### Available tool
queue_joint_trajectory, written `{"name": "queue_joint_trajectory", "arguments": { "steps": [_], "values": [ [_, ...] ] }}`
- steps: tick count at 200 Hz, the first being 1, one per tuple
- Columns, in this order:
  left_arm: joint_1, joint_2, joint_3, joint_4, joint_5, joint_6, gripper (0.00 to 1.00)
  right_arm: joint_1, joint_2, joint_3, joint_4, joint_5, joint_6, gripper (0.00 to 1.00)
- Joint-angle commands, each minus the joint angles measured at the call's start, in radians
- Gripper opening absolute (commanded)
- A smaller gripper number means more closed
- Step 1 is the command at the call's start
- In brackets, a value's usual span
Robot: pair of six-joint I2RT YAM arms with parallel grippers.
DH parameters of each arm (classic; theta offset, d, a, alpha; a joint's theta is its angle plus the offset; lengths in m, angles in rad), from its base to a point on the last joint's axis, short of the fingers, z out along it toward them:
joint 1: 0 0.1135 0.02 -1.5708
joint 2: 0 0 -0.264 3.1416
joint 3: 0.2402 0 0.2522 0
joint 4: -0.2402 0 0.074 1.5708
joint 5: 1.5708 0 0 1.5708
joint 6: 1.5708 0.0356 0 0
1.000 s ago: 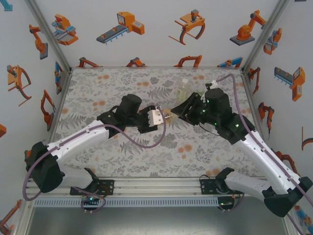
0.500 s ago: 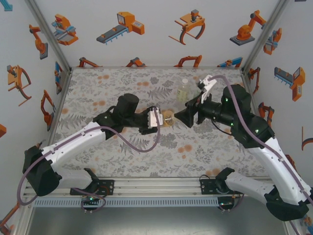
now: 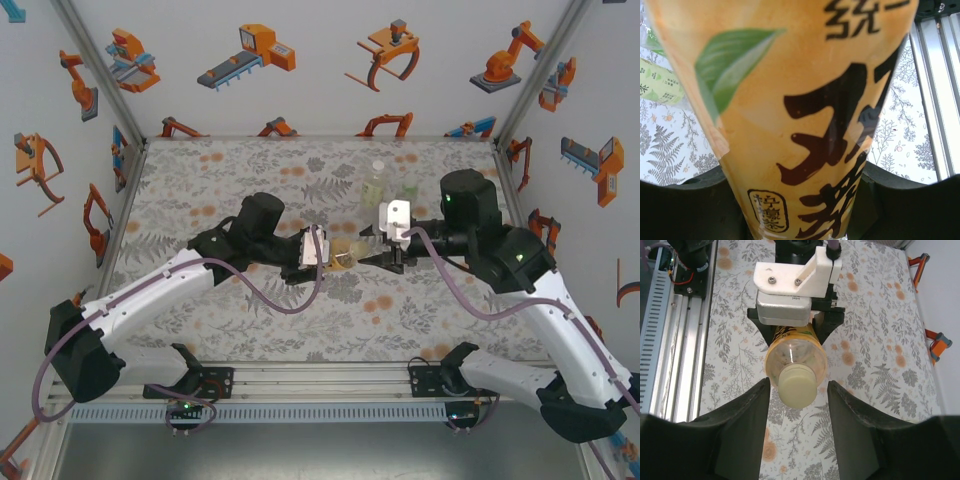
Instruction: Screw on the bottle caps
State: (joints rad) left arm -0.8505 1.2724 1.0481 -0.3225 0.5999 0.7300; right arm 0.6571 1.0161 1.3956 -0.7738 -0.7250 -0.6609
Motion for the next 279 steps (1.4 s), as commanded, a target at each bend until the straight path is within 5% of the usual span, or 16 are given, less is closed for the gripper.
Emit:
{"name": "queue_joint_trajectory", "arguments": {
  "steps": [1,45,83,114,128,178,208,229,254,279],
  "values": [
    [-0.007,-0.01,0.036,-0.017,0.045,0.008,0.0,0.004,-0.011,-0.017,0.004,-0.045,-0.057,0.44],
    [-0.01,-0.009,0.036,-0.017,0.045,0.008,0.0,0.004,-0.01,-0.033,0.017,-0.047,-0.056,0.39],
    [-0.01,-0.007,0.035,-0.014,0.035,0.008,0.0,0.004,-0.007,-0.039,0.029,-0.049,-0.022,0.2],
    [-0.01,-0.011,0.023,0.042,-0.018,-0.012,0.0,0.004,-0.005,-0.088,0.154,0.074,0.358,0.0],
    [-0.01,-0.01,0.018,0.073,-0.075,-0.033,0.0,0.004,-0.001,-0.111,0.216,0.255,0.662,0.0],
    [-0.01,0.008,-0.011,0.222,-0.204,-0.088,0.0,0.004,-0.021,-0.211,0.22,0.576,1.531,0.0],
    [-0.012,0.028,0.005,0.236,-0.266,-0.09,0.0,0.001,0.003,-0.242,0.158,0.614,1.908,0.0],
    [-0.012,0.04,0.015,0.227,-0.279,-0.064,0.0,0.001,0.014,-0.294,0.271,0.544,2.0,0.0],
    [-0.01,0.048,0.034,0.192,-0.276,-0.048,0.0,-0.001,0.009,-0.278,0.265,0.557,1.934,0.0],
    [-0.009,0.055,0.044,0.165,-0.242,-0.028,0.0,-0.001,-0.006,-0.202,0.257,0.591,1.684,0.43]
  ]
}}
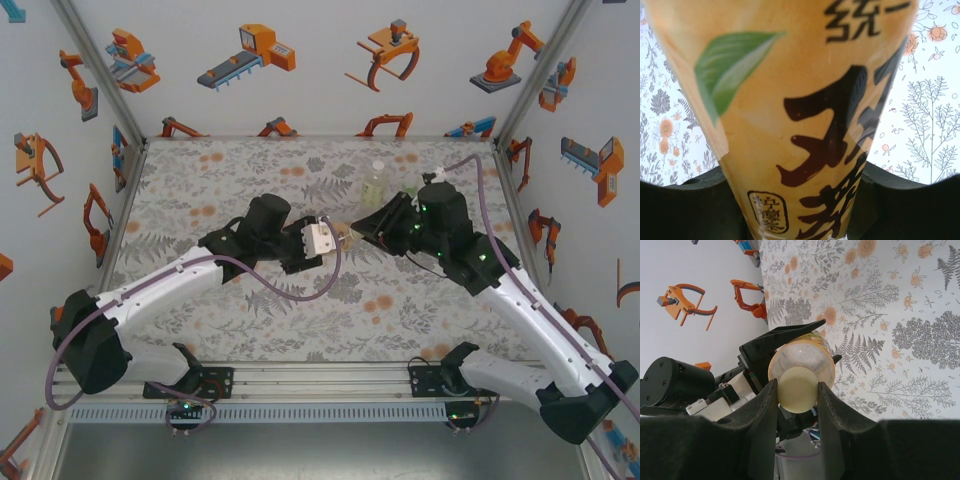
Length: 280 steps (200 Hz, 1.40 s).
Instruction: Screw on the bottle caps
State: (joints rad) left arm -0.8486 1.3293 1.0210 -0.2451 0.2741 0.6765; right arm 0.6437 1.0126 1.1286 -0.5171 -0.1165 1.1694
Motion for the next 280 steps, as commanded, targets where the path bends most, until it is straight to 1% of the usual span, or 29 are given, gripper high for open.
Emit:
{"name": "queue_joint_trajectory", "arguments": {
  "steps": [1,6,25,41,54,66,75,87,102,122,137,155,188,228,248,268,280],
  "values": [
    [-0.011,-0.001,0.073,0.084,0.085,0.027,0.0,0.013,-0.004,0.068,0.0,-0.016,-0.159,0.44],
    [-0.011,-0.001,0.076,0.073,0.093,0.029,0.0,0.013,-0.007,0.087,0.0,-0.015,-0.227,0.47],
    [-0.007,-0.005,0.074,0.052,0.128,0.046,0.0,0.013,-0.021,0.14,-0.01,-0.026,-0.483,0.54],
    [-0.007,-0.008,0.085,0.003,0.169,0.073,0.0,0.013,-0.037,0.15,0.006,-0.068,-0.693,0.55],
    [-0.006,-0.017,0.088,-0.029,0.202,0.077,0.0,0.013,-0.054,0.142,0.048,-0.194,-0.887,0.53],
    [-0.003,-0.024,0.088,-0.055,0.242,0.095,0.0,0.013,-0.064,0.154,0.042,-0.32,-1.046,0.53],
    [-0.004,-0.028,0.094,-0.086,0.263,0.113,0.0,0.013,-0.059,0.18,0.007,-0.393,-1.157,0.53],
    [-0.003,-0.031,0.104,-0.124,0.279,0.118,0.0,0.013,-0.035,0.229,-0.065,-0.45,-1.29,0.53],
    [-0.003,-0.04,0.103,-0.149,0.308,0.124,0.0,0.013,-0.002,0.278,-0.172,-0.529,-1.502,0.52],
    [-0.006,-0.045,0.106,-0.193,0.343,0.14,0.0,0.014,0.018,0.31,-0.288,-0.595,-1.772,0.52],
    [-0.006,-0.052,0.103,-0.204,0.357,0.137,0.0,0.016,0.024,0.316,-0.335,-0.632,-1.901,0.53],
    [-0.006,-0.055,0.1,-0.211,0.367,0.135,0.0,0.016,0.024,0.314,-0.353,-0.665,-1.976,0.53],
    [-0.007,-0.062,0.087,-0.186,0.37,0.112,0.0,0.017,0.018,0.275,-0.335,-0.678,-1.975,0.52],
    [-0.01,-0.062,0.08,-0.171,0.375,0.101,0.0,0.024,0.012,0.236,-0.294,-0.685,-1.966,0.46],
    [-0.012,-0.065,0.08,-0.173,0.373,0.098,0.0,0.027,0.02,0.232,-0.286,-0.68,-1.964,0.39],
    [-0.012,-0.069,0.078,-0.172,0.367,0.098,0.0,0.03,0.017,0.228,-0.269,-0.677,-1.95,0.3],
    [-0.013,-0.07,0.077,-0.171,0.359,0.098,0.0,0.03,0.011,0.217,-0.248,-0.674,-1.927,0.22]
  ]
}}
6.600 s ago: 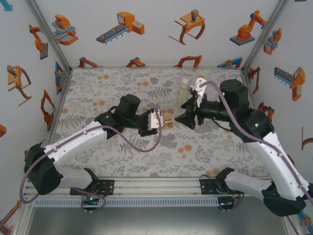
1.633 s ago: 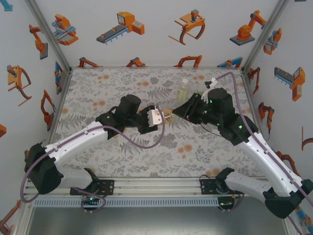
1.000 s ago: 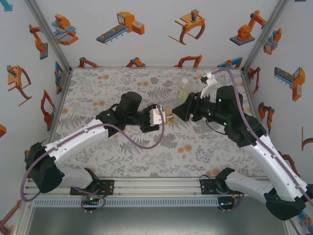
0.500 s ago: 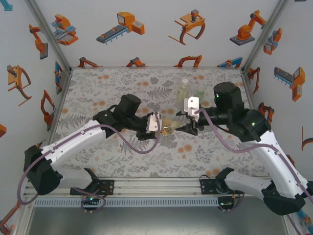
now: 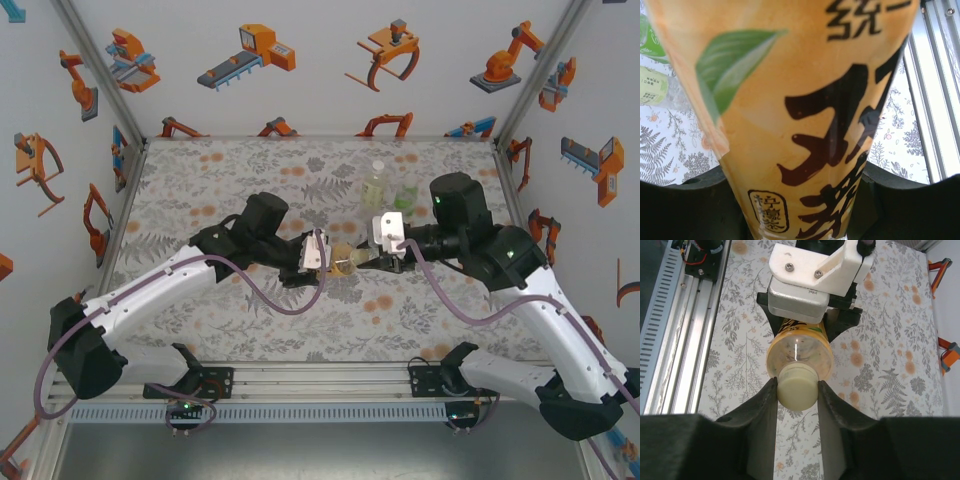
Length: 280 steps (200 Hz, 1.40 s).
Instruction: Screw on the bottle caps
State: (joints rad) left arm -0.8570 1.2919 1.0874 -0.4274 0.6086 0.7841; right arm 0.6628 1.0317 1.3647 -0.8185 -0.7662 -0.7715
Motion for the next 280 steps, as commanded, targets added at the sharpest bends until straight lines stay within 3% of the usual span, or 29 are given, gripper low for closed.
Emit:
{"name": "queue_joint_trajectory", "arguments": {
  "steps": [1,24,42,63,100,121,140,184,210,221,280],
  "values": [
    [-0.004,-0.033,0.01,0.012,0.024,-0.009,0.0,0.011,-0.009,-0.02,0.054,-0.025,0.017,0.21],
    [-0.004,-0.031,0.01,0.022,-0.006,-0.021,0.0,0.011,-0.024,-0.066,0.16,0.016,0.192,0.0],
    [-0.005,-0.034,0.004,0.048,-0.046,-0.035,0.0,0.011,-0.039,-0.127,0.28,0.117,0.476,0.0],
    [-0.006,-0.037,-0.015,0.102,-0.1,-0.05,0.0,0.011,-0.063,-0.203,0.42,0.324,0.909,0.0],
    [-0.005,-0.022,-0.024,0.186,-0.212,-0.073,0.0,0.011,-0.085,-0.295,0.426,0.642,1.68,0.0],
    [-0.005,-0.005,-0.023,0.224,-0.261,-0.084,0.0,0.009,-0.093,-0.362,0.38,0.683,2.099,0.0],
    [-0.004,0.014,-0.013,0.223,-0.27,-0.074,0.0,0.009,-0.079,-0.43,0.479,0.626,2.264,0.0],
    [0.003,0.025,0.008,0.191,-0.259,-0.056,0.0,0.012,-0.066,-0.366,0.425,0.67,2.128,0.01],
    [0.006,0.025,0.018,0.168,-0.238,-0.045,0.0,0.011,-0.056,-0.287,0.424,0.663,1.89,0.46],
    [0.007,0.021,0.018,0.158,-0.222,-0.042,0.0,0.011,-0.049,-0.252,0.427,0.634,1.773,0.56],
    [0.036,-0.027,0.027,0.031,-0.054,-0.002,0.0,0.011,-0.085,-0.145,0.422,0.365,0.992,0.6]
  ]
}}
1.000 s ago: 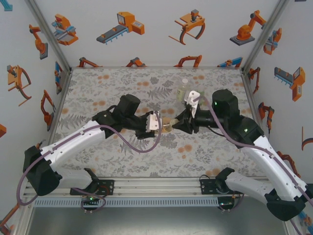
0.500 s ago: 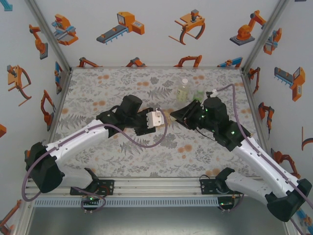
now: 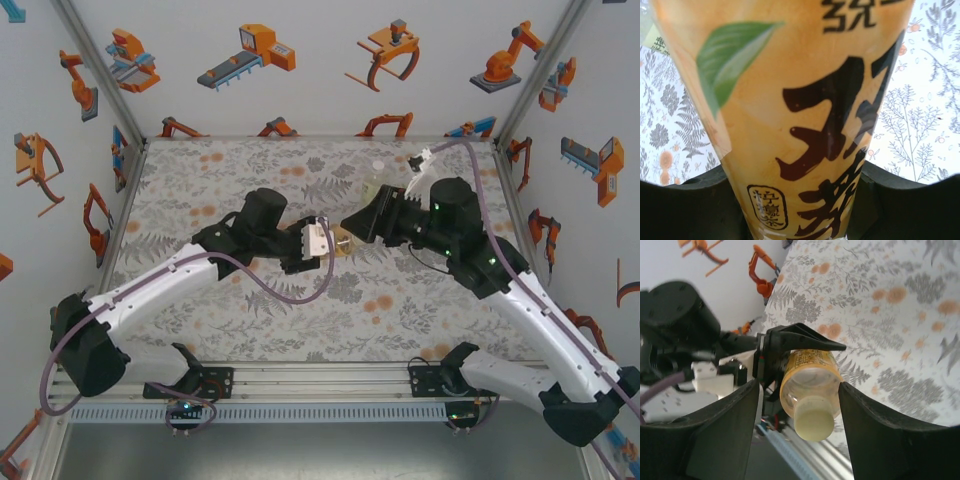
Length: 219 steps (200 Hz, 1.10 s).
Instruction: Screw on the bottle caps
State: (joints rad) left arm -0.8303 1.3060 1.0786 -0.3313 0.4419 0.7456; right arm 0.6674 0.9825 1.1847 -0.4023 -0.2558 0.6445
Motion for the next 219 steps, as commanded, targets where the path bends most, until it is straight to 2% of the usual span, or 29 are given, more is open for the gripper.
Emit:
{"name": "queue_joint_trajectory", "arguments": {
  "steps": [1,34,59,77,91,154,219],
  "values": [
    [0.01,-0.042,0.036,-0.068,0.115,0.037,0.0,0.006,-0.037,0.035,0.007,-0.151,-0.438,0.6],
    [0.013,-0.059,0.056,-0.168,0.195,0.071,0.0,0.006,-0.055,0.048,-0.054,-0.391,-0.854,0.61],
    [0.013,-0.06,0.074,-0.227,0.229,0.084,0.0,0.006,-0.035,0.092,-0.161,-0.493,-1.112,0.61],
    [0.013,-0.066,0.077,-0.24,0.238,0.085,0.0,0.006,-0.012,0.116,-0.22,-0.546,-1.23,0.61],
    [0.013,-0.068,0.08,-0.243,0.243,0.084,0.0,0.007,0.005,0.13,-0.252,-0.553,-1.27,0.6],
    [0.012,-0.072,0.084,-0.256,0.243,0.079,0.0,0.008,0.019,0.118,-0.257,-0.557,-1.293,0.41],
    [0.013,-0.067,0.08,-0.254,0.237,0.074,0.0,0.009,0.003,0.092,-0.196,-0.591,-1.259,0.43]
  ]
}}
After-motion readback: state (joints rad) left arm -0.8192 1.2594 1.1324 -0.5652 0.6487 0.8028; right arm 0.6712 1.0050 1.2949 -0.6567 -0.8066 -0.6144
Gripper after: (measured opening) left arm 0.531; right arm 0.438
